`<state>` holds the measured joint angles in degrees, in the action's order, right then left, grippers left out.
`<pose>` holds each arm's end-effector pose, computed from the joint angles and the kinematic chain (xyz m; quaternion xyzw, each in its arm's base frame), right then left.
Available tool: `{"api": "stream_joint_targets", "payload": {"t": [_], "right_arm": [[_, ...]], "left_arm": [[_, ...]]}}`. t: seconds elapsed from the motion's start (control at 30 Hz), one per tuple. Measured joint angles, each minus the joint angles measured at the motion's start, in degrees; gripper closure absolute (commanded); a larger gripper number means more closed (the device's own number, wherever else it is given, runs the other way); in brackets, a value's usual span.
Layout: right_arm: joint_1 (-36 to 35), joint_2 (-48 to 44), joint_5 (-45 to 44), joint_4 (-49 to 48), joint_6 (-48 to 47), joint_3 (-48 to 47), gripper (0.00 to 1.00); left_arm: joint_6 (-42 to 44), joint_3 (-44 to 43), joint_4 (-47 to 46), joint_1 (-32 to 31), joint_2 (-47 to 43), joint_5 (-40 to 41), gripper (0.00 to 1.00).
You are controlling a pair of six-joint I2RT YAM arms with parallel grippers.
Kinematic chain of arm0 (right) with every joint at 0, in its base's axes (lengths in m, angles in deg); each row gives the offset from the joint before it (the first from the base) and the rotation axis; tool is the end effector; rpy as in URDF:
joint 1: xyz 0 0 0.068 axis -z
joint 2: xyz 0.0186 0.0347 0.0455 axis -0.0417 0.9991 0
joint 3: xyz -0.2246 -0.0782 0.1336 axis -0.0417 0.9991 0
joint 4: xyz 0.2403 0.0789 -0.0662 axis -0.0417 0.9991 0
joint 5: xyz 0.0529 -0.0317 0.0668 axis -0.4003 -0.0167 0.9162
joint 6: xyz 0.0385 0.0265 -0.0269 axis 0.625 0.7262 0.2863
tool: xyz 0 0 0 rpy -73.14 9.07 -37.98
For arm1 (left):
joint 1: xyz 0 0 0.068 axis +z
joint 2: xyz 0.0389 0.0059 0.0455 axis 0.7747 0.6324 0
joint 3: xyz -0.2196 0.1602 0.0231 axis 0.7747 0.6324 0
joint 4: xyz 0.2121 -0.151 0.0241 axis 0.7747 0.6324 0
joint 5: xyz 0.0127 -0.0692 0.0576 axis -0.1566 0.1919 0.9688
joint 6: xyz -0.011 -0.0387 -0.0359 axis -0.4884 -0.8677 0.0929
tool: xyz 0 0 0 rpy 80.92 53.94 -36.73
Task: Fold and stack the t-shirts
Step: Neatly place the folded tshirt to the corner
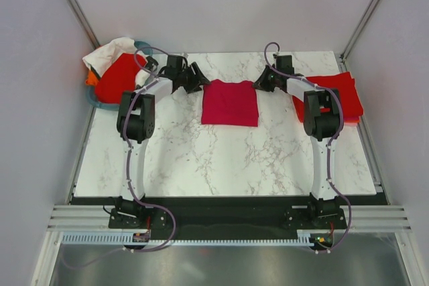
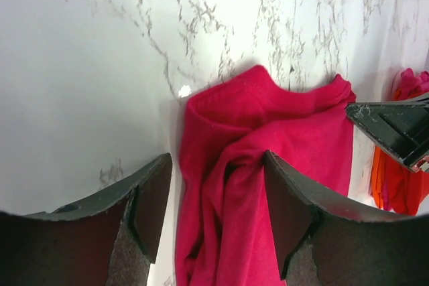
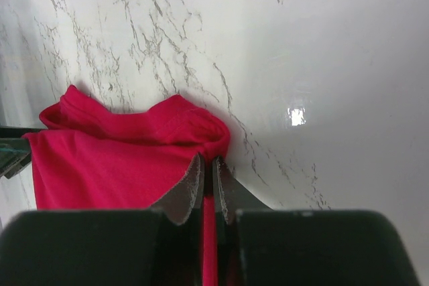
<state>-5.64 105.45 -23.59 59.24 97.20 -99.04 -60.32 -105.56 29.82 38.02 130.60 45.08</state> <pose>0.5167 0.0857 0.1326 0.1279 0.8925 0.2964 0.3149 0.5116 -0.1300 0.1443 -0.1130 0.8869 -0.3385 0.2935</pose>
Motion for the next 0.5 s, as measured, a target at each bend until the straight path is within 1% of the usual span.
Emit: {"api": "stream_joint_targets", "payload": {"t": [0.07, 0.1, 0.17, 0.2, 0.27, 0.3, 0.37, 0.4, 0.5], "right_arm": [[0.0, 0.0, 0.0, 0.0, 0.0, 0.0, 0.92], [0.0, 0.0, 0.0, 0.0, 0.0, 0.0, 0.93], [0.0, 0.0, 0.0, 0.0, 0.0, 0.0, 0.94], [0.0, 0.0, 0.0, 0.0, 0.0, 0.0, 0.97], [0.0, 0.0, 0.1, 0.2, 0.0, -0.1, 0.98], [0.0, 0.0, 0.1, 0.3, 0.1, -0.2, 0.99], [0.0, 0.0, 0.2, 0.5, 0.1, -0.4, 1.00], [0.0, 0.1, 0.2, 0.8, 0.1, -0.6, 1.00], [0.0, 0.1, 0.3, 1.2, 0.2, -0.7, 1.00]], "left_arm": [[0.0, -1.6, 0.0, 0.0, 1.1, -0.2, 0.36], [0.0, -2.3, 0.0, -0.1, 1.6, -0.2, 0.41], [-0.2, -3.4, 0.0, -0.2, 2.5, -0.2, 0.47], [-0.2, -4.2, 0.0, -0.2, 3.1, -0.3, 0.58], [-0.6, -5.2, 0.2, -0.3, 4.2, -0.3, 0.69], [-0.9, -5.4, 0.1, -0.3, 4.7, -0.4, 0.80], [-1.2, -5.6, 0.4, -0.3, 5.0, -0.3, 0.87], [-1.2, -5.6, 0.4, -0.3, 5.0, -0.3, 0.98], [-1.2, -5.6, 0.4, -0.3, 5.0, -0.3, 0.98]]}}
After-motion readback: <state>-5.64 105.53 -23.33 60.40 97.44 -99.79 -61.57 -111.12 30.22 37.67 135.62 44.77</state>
